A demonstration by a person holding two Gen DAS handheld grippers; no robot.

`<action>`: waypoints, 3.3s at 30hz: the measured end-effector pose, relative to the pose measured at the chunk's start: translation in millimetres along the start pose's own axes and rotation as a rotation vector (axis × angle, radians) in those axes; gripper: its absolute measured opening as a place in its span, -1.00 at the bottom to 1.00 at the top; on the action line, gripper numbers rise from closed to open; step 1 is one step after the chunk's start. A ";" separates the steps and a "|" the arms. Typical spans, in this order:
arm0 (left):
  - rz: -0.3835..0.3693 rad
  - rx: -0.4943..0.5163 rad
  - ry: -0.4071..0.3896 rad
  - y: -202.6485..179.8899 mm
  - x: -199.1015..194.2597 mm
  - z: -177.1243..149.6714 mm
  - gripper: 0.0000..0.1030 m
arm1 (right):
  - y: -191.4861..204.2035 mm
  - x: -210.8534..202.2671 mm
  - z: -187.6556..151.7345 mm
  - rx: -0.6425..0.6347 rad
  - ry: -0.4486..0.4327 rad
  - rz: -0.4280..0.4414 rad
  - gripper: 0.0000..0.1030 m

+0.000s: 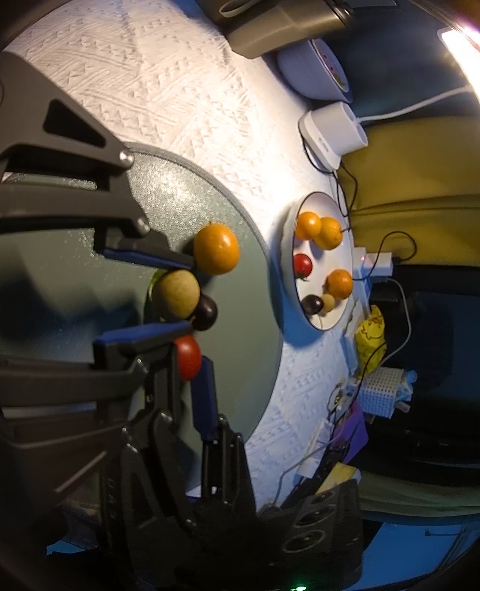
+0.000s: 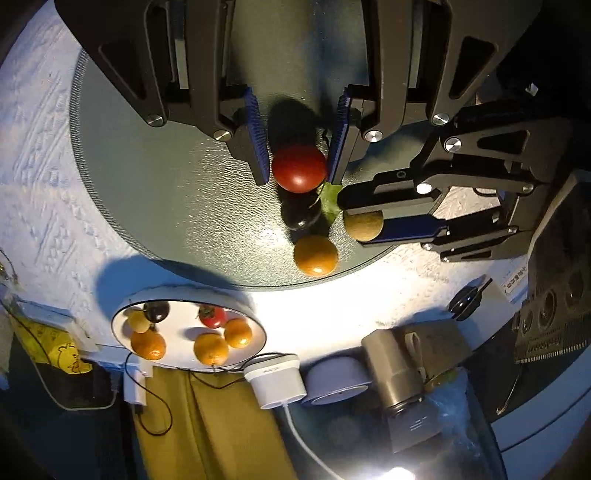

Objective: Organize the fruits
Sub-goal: 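Grasp a red cherry tomato with the right tool while the left tool holds its fruit, then carry both held fruits up and over the white plate, then lower both fruits onto the plate and open both tools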

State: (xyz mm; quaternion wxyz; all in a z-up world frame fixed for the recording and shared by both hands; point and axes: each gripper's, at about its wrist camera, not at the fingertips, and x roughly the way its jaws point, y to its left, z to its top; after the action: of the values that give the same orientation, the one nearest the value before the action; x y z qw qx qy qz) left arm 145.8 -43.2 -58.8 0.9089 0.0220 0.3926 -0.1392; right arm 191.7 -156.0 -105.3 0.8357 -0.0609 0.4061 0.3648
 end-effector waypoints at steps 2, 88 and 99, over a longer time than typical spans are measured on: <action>0.000 0.001 -0.001 -0.2 -0.4 0.3 -0.43 | 1.4 0.8 -0.9 -0.007 0.001 -0.002 -0.35; 0.047 -0.035 -0.058 102.8 115.8 139.9 -0.39 | -107.3 78.9 174.2 0.026 -0.169 -0.328 -0.36; 0.052 -0.049 -0.110 91.3 76.1 130.9 -0.22 | -89.1 41.6 156.6 0.022 -0.197 -0.320 -0.36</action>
State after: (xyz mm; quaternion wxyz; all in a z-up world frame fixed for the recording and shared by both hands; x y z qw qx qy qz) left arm 312.8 7.0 -29.5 0.9326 0.0024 0.3446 -0.1068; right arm 366.5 -135.1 -48.9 0.9193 -0.0796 0.3113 0.2271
